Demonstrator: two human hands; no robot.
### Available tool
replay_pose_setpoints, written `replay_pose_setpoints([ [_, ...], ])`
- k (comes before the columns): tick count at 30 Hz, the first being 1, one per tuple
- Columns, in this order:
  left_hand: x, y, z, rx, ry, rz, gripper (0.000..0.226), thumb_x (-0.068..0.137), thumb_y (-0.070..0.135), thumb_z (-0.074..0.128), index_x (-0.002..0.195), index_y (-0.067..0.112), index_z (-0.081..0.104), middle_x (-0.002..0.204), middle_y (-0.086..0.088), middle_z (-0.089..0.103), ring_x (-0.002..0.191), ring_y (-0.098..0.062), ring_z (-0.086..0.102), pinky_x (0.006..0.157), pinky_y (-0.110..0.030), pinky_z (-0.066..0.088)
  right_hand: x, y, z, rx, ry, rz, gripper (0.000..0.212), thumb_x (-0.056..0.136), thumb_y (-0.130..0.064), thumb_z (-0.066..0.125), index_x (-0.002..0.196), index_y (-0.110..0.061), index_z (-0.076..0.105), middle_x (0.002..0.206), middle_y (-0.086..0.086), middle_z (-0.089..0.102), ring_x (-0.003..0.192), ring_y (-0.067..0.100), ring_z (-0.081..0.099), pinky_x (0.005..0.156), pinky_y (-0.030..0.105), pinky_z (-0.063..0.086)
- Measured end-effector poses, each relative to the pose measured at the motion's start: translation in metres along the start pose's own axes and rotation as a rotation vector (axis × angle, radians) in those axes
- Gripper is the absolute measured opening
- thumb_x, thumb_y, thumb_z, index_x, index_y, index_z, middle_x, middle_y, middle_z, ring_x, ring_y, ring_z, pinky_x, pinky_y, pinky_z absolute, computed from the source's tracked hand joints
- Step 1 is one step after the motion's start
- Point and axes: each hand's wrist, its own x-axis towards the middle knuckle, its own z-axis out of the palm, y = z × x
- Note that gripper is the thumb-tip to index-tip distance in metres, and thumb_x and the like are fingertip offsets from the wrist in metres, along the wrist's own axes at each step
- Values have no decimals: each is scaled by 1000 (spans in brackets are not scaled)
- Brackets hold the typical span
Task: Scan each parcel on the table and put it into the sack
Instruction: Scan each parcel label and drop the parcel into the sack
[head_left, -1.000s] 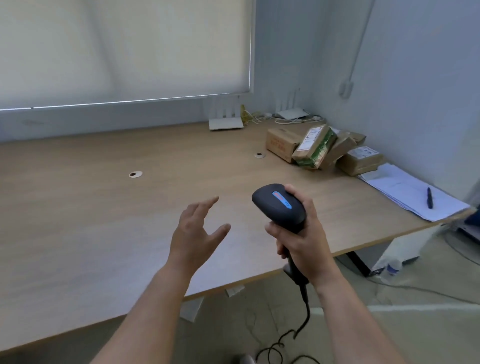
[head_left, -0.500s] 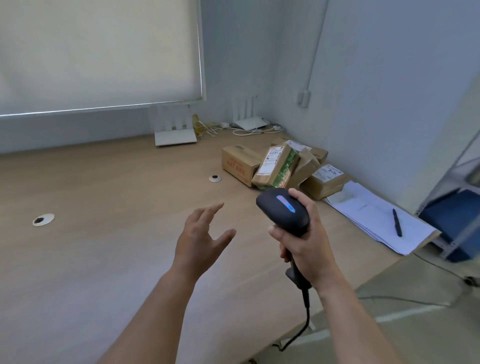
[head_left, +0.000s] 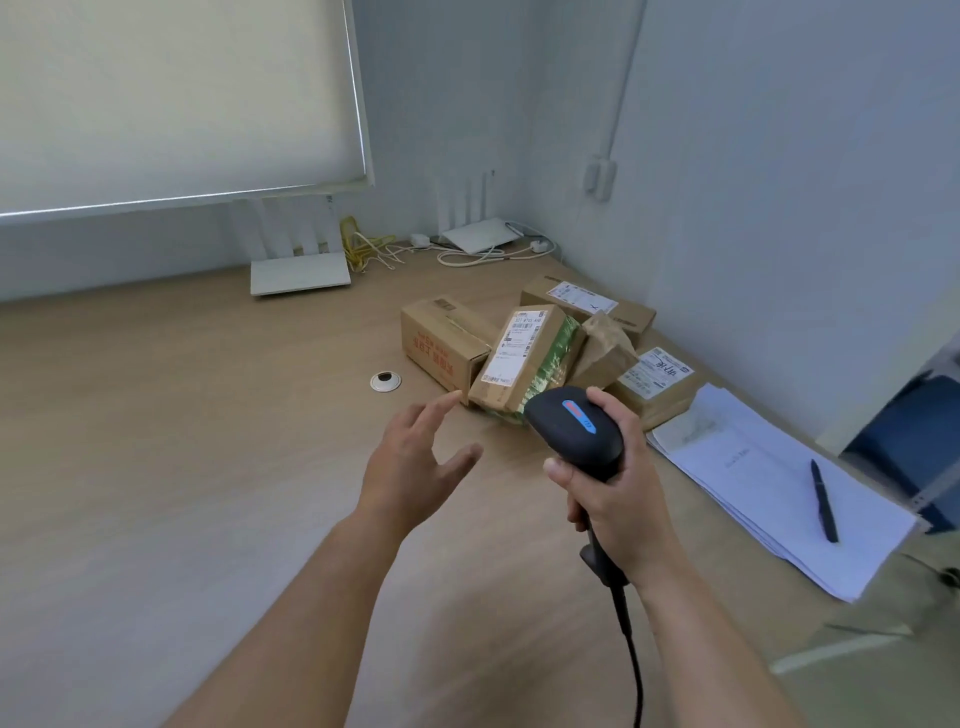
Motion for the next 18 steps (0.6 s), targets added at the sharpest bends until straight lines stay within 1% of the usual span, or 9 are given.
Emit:
replay_pose_setpoints([
  [6, 64, -4, 33, 7, -29, -76, 62, 86, 46, 62, 142, 34, 38, 132, 2, 49, 126, -16, 43, 97, -32, 42, 75, 23, -9, 12, -28, 62, 70, 81, -4, 75, 131, -42, 45, 114, -7, 60, 55, 12, 55, 47, 26, 47],
  [9, 93, -11, 50, 18, -54, -92, 61, 88, 45, 61, 143, 33, 37, 133, 4, 47, 126, -14, 42, 94, -28, 39, 107, 42, -8, 9, -29, 81, 71, 81, -4, 75, 134, -39, 44, 115, -4, 61, 57, 11, 56, 46, 25, 47],
  [13, 121, -26, 72, 1, -95, -139, 57, 91, 42, 59, 143, 30, 38, 133, 1, 47, 127, -16, 42, 96, -31, 39, 139, 68, -3, -1, -18, 113, 70, 81, -4, 75, 134, -39, 45, 114, -1, 61, 56, 12, 56, 47, 22, 47],
  [16, 134, -40, 85, -6, -114, -164, 54, 93, 42, 55, 143, 29, 38, 133, 0, 47, 126, -17, 43, 97, -32, 40, 155, 84, 2, -54, -8, 120, 73, 80, -8, 76, 134, -44, 43, 119, -7, 58, 70, 15, 57, 54, 16, 48],
  [18, 141, -48, 94, -5, -130, -194, 54, 94, 44, 52, 143, 29, 38, 134, 0, 46, 125, -18, 44, 97, -33, 40, 164, 92, 5, -82, -5, 125, 73, 81, -10, 77, 134, -46, 41, 119, -11, 57, 76, 17, 57, 58, 16, 49],
])
